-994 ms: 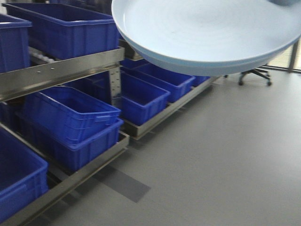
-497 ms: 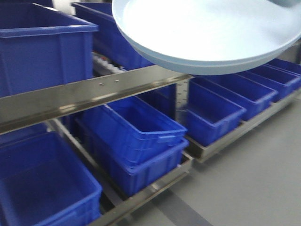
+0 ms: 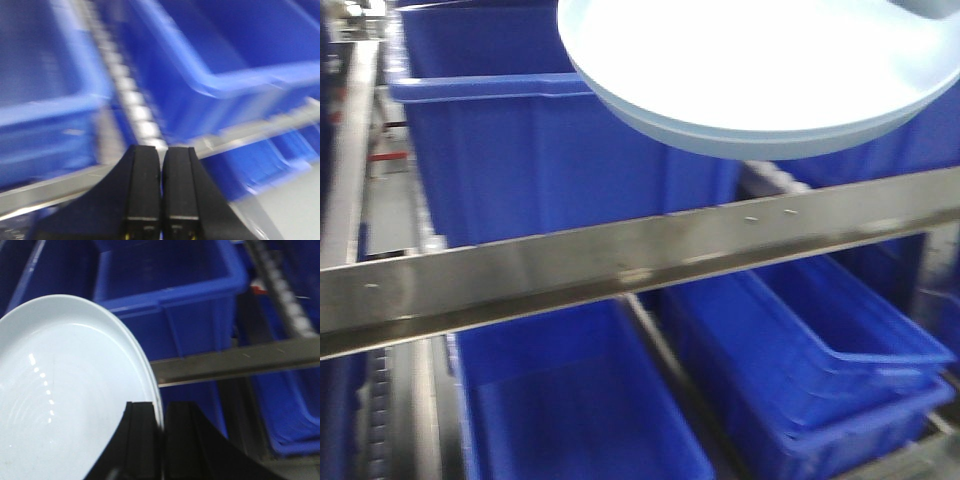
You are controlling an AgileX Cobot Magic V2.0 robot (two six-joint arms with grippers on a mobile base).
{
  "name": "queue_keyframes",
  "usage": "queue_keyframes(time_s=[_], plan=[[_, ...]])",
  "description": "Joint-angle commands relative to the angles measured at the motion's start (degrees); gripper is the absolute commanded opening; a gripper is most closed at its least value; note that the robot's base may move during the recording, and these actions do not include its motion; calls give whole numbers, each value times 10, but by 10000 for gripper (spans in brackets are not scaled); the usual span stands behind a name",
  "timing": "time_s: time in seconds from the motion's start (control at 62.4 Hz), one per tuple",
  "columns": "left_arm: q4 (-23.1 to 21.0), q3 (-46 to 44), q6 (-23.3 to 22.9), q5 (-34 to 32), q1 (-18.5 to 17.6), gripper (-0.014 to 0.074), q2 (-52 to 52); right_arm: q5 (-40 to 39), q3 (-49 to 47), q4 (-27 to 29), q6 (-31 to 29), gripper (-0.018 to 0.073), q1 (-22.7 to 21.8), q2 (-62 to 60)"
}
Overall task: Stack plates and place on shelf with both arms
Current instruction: 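Move the right gripper with the plate stack over a blue bin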
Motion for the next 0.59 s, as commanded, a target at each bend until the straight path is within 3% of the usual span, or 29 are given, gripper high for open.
queue_keyframes(time_s=[0.0,0.577], plan=[[-7,-16,-3,-46,-3,101,-2,-60,-18,1,-2,48,0,-11],[-7,-16,-3,-46,-3,101,-2,-60,-18,1,-2,48,0,-11]])
